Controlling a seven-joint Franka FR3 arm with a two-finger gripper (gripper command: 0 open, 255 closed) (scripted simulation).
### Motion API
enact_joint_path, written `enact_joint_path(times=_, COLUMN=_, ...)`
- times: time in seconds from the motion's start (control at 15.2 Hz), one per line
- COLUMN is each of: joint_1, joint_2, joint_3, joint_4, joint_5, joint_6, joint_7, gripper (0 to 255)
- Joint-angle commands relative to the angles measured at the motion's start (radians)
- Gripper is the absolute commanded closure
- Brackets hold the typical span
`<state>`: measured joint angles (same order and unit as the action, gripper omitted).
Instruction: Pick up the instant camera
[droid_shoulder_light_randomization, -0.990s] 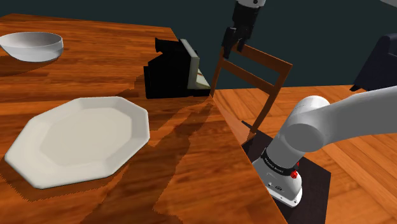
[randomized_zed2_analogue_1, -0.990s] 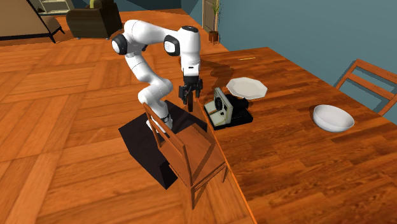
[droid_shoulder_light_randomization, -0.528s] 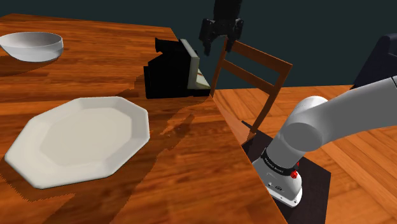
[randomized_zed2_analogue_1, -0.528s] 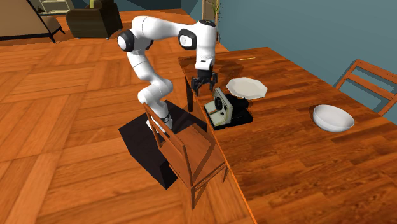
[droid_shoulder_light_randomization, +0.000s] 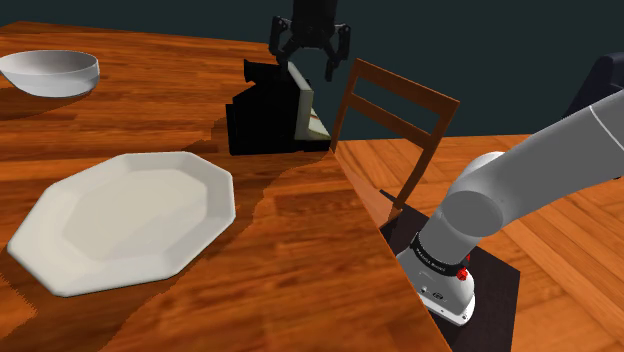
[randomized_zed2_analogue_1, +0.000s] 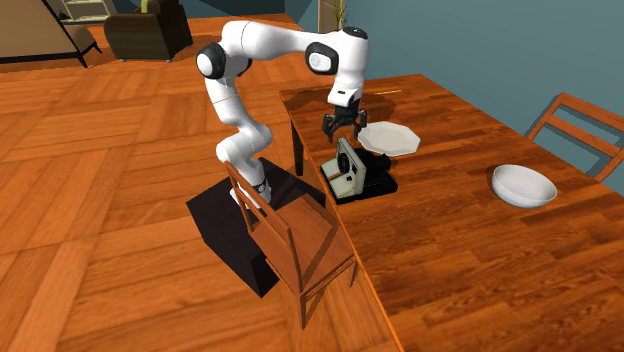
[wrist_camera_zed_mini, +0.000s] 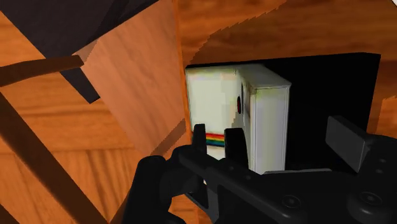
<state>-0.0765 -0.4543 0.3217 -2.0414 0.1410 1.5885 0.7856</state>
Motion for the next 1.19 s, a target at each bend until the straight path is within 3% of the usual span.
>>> enact_joint_path(times=0.0, joint_1=0.000, joint_2=0.002, joint_3=0.005, joint_4=-0.021, joint_5=0.005, joint_6=0.023, joint_7=0.011, gripper=0)
enact_joint_path(times=0.4, joint_1=0.003, joint_2=-0.007, joint_3=0.010, joint_4=-0.090, joint_5=0.010, joint_6=0.083, joint_7=0.008, gripper=0)
enact_joint_path(times=0.46, joint_1=0.003, joint_2=-0.006, joint_3=0.010, joint_4=-0.088, joint_5=0.009, joint_6=0.082, joint_7=0.008, gripper=255)
enact_joint_path(times=1.12, joint_1=0.002, joint_2=-0.006, joint_3=0.009, joint_4=-0.075, joint_5=0.009, joint_6=0.070, joint_7=0.009, gripper=255)
